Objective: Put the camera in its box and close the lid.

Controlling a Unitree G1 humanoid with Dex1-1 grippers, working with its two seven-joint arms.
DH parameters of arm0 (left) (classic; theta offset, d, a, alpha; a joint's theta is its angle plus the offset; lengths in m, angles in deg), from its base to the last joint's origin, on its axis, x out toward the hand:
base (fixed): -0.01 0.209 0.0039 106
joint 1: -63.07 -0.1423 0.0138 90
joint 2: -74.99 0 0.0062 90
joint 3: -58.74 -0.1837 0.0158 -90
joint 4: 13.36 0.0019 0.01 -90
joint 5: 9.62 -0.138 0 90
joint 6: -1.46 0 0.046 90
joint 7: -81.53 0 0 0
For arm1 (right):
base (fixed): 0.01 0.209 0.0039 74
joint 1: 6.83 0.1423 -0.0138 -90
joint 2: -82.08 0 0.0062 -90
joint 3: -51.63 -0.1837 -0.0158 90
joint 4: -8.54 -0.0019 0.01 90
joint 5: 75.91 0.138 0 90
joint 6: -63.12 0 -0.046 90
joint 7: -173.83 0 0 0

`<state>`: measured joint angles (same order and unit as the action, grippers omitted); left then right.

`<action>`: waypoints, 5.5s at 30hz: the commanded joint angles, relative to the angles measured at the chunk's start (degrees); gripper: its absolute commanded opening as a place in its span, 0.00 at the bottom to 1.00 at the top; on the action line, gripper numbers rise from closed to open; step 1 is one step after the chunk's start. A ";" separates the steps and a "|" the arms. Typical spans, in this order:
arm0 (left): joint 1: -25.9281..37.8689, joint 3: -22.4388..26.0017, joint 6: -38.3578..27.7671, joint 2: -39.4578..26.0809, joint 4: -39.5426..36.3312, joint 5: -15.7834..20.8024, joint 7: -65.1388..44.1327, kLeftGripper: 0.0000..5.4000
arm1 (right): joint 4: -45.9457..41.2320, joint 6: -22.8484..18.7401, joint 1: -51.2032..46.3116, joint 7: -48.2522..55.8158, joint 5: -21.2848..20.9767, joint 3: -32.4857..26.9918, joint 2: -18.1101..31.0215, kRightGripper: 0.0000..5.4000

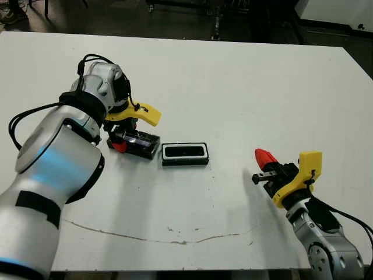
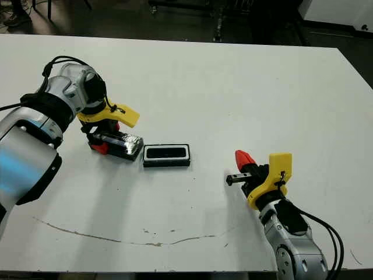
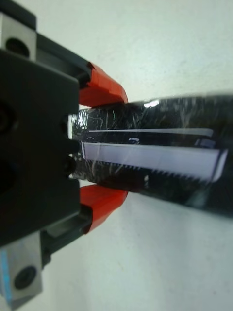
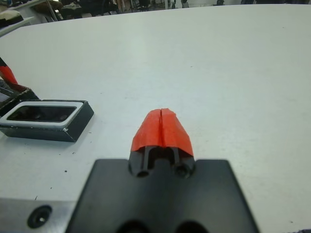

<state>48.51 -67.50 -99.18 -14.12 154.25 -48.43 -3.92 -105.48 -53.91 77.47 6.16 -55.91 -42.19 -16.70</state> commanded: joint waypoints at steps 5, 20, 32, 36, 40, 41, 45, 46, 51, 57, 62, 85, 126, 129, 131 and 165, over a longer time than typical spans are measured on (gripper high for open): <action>-2.98 -2.34 -0.52 1.22 0.99 -1.57 -1.84 0.59 | 0.01 -0.03 -0.62 -0.04 0.10 -0.40 0.56 0.00; -1.36 -0.12 3.18 -1.46 1.16 0.20 -2.64 0.59 | -0.08 -0.20 -1.00 -0.48 0.02 0.00 0.10 0.00; 3.11 3.51 -1.98 -9.52 -0.77 2.02 2.17 0.59 | -0.21 -0.28 -1.00 -1.17 -0.48 1.43 -0.60 0.00; 4.14 4.67 -2.07 -11.70 -1.28 2.73 1.65 0.59 | 0.06 0.34 -1.23 -1.36 -0.95 2.04 -1.03 0.00; 4.80 7.03 -2.94 -14.21 -1.74 4.90 1.07 0.59 | 0.75 1.37 -1.48 -0.93 -0.90 2.48 -1.41 0.00; 4.88 8.67 -1.60 -14.75 -1.74 6.46 0.99 0.59 | 0.73 1.34 -1.55 -1.20 -1.05 2.66 -1.48 0.00; 4.13 16.34 3.31 -15.88 -3.18 14.20 0.85 0.59 | 0.54 1.14 -1.62 -1.87 -1.32 2.98 -1.78 0.00; 3.33 18.66 5.50 -15.64 -3.75 16.74 0.90 0.59 | 0.44 1.10 -1.62 -1.98 -1.39 3.04 -1.85 0.00; -1.98 24.35 15.30 -14.10 -9.62 24.20 2.65 0.59 | 0.19 0.84 -1.26 -2.26 -1.43 3.10 -1.96 0.00; -8.57 22.14 35.46 -12.75 -25.97 24.86 5.15 0.59 | -0.22 0.52 -1.06 -2.50 -1.99 3.25 -1.72 0.00; -13.31 19.85 51.93 -12.38 -40.78 26.09 6.60 0.59 | -0.75 0.08 -0.91 -2.87 -1.94 3.44 -1.91 0.00; -11.90 7.22 42.51 -9.98 -35.72 29.17 -1.44 0.59 | -1.37 -0.70 -0.45 -3.20 -1.36 3.33 -2.26 0.00; -11.91 -3.08 48.72 -7.12 -33.41 36.05 -7.05 0.59 | -2.29 -1.51 -1.11 -4.17 -1.58 4.17 -2.45 0.00; -12.94 -3.37 54.15 -7.93 -38.62 35.26 -7.04 0.59 | -2.03 -1.21 -1.07 -3.85 -1.43 4.11 -2.50 0.00; -13.59 -3.35 57.04 -8.28 -40.99 35.14 -6.83 0.59 | -1.79 -0.86 -1.07 -3.57 -1.36 4.06 -2.53 0.00; -17.59 -3.27 55.80 -4.72 -44.42 35.11 1.91 0.59 | -2.14 -0.59 -1.70 -3.93 -2.26 4.26 -2.83 0.00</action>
<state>33.43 -69.32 -42.57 -21.94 108.58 -13.38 -2.30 -107.61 -54.62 76.31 2.59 -57.72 -37.89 -19.82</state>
